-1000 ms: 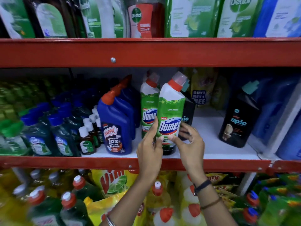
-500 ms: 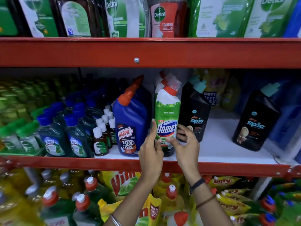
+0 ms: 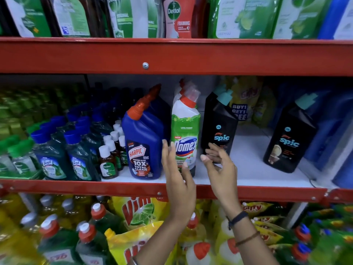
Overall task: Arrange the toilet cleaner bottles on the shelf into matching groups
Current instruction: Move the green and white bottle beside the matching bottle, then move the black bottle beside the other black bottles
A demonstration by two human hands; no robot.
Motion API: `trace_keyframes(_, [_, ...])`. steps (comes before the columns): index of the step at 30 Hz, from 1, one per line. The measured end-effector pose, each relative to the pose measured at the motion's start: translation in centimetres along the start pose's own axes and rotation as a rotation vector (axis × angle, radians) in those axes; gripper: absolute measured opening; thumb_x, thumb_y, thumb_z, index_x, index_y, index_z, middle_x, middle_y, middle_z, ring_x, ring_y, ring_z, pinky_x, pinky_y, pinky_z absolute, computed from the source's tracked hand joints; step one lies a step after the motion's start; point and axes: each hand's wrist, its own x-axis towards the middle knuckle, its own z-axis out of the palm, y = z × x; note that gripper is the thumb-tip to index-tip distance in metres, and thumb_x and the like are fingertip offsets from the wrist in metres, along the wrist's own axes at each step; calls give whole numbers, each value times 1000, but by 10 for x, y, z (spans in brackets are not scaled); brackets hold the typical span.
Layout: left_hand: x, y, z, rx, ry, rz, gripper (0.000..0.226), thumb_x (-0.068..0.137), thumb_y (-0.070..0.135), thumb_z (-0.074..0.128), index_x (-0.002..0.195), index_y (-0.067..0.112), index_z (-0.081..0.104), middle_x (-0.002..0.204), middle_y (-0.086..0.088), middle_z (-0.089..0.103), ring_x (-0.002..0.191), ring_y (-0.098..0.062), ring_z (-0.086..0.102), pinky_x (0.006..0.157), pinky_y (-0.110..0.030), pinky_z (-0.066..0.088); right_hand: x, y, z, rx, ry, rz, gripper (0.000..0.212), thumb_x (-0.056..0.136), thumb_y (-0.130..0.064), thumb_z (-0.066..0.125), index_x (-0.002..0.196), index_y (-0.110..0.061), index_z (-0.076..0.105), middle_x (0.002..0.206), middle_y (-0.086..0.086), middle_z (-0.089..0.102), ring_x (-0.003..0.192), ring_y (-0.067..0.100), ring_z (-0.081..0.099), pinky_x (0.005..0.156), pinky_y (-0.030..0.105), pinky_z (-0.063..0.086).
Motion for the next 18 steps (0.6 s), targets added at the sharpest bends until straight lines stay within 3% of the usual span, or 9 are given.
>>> trace_keyframes(3, [-21,17,24,-108,-90,31,53,98,9,40,146,29,27,158,8,24,146,-13,25,114,-28,33,-2,6,-36,8,94,-13,32,87,-23,64,119,-22,59,109,-4,67,99,-4,61,76,7,49])
trace_keyframes(7, [-35,37,64,-211,-282,-10,44,99,12,39,139,30,37,149,14,37,139,0,32,111,-21,35,3,18,-93,-78,283,-56,34,90,-22,61,123,-17,55,119,-2,61,111,10,58,94,26,49])
trace_keyframes(10, [-35,44,99,-252,-430,-149,40,99,16,41,133,37,36,138,24,39,132,9,36,110,-23,37,15,29,-131,-191,412,-87,37,91,-18,59,127,-13,52,124,4,56,114,16,54,98,30,43])
trace_keyframes(12, [-32,44,124,-264,-515,-241,39,99,19,43,135,32,38,136,21,40,133,1,38,109,-26,37,26,38,-150,-278,440,-80,43,91,-15,58,132,-9,46,134,12,49,124,24,48,103,36,40])
trace_keyframes(15, [-20,43,165,-238,-619,-350,44,97,16,46,140,19,36,149,2,38,139,-17,36,108,-29,35,43,51,-170,-322,422,8,57,91,-16,57,142,-6,33,146,16,35,136,31,36,112,46,32])
trace_keyframes(18, [-7,41,199,-193,-706,-425,53,97,16,46,145,16,26,156,-4,28,142,-22,31,107,-29,35,61,61,-183,-349,343,59,62,90,-15,59,142,-1,29,148,19,35,138,33,34,113,49,31])
